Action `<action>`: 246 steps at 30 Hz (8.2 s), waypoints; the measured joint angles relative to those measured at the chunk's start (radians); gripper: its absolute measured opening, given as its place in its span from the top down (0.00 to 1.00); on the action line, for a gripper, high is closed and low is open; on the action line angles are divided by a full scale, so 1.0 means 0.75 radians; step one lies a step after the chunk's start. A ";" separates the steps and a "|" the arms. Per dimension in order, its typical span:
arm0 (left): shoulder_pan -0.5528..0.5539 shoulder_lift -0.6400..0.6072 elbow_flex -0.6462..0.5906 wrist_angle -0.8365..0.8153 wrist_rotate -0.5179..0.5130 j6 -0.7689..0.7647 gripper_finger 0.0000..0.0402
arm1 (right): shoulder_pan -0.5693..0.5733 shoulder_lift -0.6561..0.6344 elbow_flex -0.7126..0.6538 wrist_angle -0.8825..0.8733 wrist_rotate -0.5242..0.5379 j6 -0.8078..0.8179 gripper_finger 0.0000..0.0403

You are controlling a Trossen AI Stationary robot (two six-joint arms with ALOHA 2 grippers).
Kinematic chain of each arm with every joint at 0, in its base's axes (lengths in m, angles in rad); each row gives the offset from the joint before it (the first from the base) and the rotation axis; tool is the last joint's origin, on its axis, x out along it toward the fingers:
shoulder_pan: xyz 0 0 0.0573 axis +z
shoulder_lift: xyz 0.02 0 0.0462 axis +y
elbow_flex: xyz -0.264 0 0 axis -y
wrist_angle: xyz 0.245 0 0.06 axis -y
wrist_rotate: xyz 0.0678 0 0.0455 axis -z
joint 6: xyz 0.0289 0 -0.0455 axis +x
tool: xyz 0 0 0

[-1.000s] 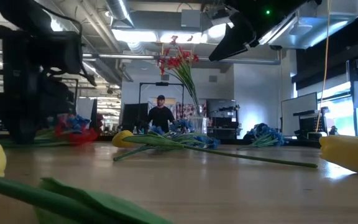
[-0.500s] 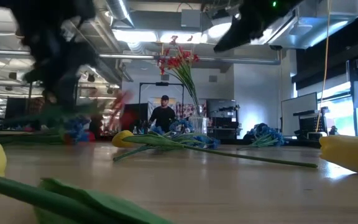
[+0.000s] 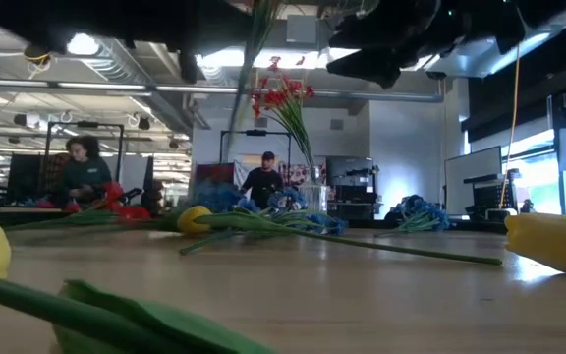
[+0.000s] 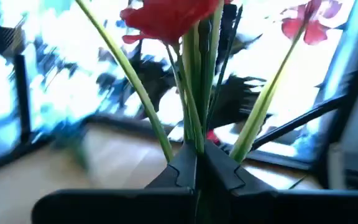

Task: Sort flowers into vase by color
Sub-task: Put the bottom red flower into the transparent vase, then put the red flower into the transparent vase

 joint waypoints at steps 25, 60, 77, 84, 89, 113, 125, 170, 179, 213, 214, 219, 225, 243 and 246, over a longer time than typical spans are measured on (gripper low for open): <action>0.056 0.387 0.172 0.290 0.181 0.185 0.99 | 0.030 0.252 0.139 0.275 -0.118 0.037 0.38; -0.195 -0.099 -0.002 -0.898 -0.480 -0.437 0.65 | -0.227 -0.204 0.136 0.308 0.464 -0.589 0.99; -0.198 -0.075 -0.002 -0.885 -0.514 -0.512 0.65 | -0.742 0.058 0.321 0.091 0.085 -0.145 0.98; -0.198 -0.075 -0.002 -0.885 -0.515 -0.542 0.65 | -0.743 0.106 0.395 -0.010 0.108 -0.181 0.98; -0.198 -0.075 -0.002 -0.889 -0.515 -0.544 0.65 | -0.743 0.131 0.394 -0.002 0.155 -0.207 0.98; -0.198 -0.075 -0.002 -0.889 -0.513 -0.552 0.65 | -0.795 0.186 0.432 -0.068 0.111 -0.136 0.99; -0.189 -0.134 -0.002 -0.771 -0.575 -0.435 0.65 | -0.795 0.308 0.431 -0.079 0.087 -0.135 0.99; 0.448 -0.634 -0.001 -1.935 -0.254 -0.970 0.65 | -0.790 0.210 0.431 -0.222 0.009 -0.105 0.18; 0.435 -0.634 -0.001 -1.994 -0.239 -1.032 0.65 | -0.747 0.134 0.431 -0.340 -0.035 -0.103 0.18; 1.236 -0.146 -0.001 -2.049 -0.209 -1.087 0.65 | 0.179 -0.030 0.394 -0.602 0.690 -0.278 0.18; 1.243 -0.127 -0.001 -2.030 -0.205 -1.073 0.65 | 0.179 -0.031 0.394 -0.608 0.689 -0.276 0.18; 1.281 -0.035 -0.001 -2.027 -0.208 -1.060 0.65 | 0.174 -0.031 0.394 -0.664 0.695 -0.233 0.18; 1.303 0.028 0.004 -2.010 -0.254 -1.039 0.65 | 0.174 -0.031 0.394 -0.742 0.694 -0.197 0.18; 0.728 -0.351 -0.107 -1.579 -0.427 -1.028 0.96 | 0.158 -0.046 0.397 -0.805 0.570 -0.163 0.18; 0.600 -0.527 -0.094 -1.341 -0.479 -0.817 0.96 | 0.147 0.013 0.396 -0.769 0.501 -0.161 0.18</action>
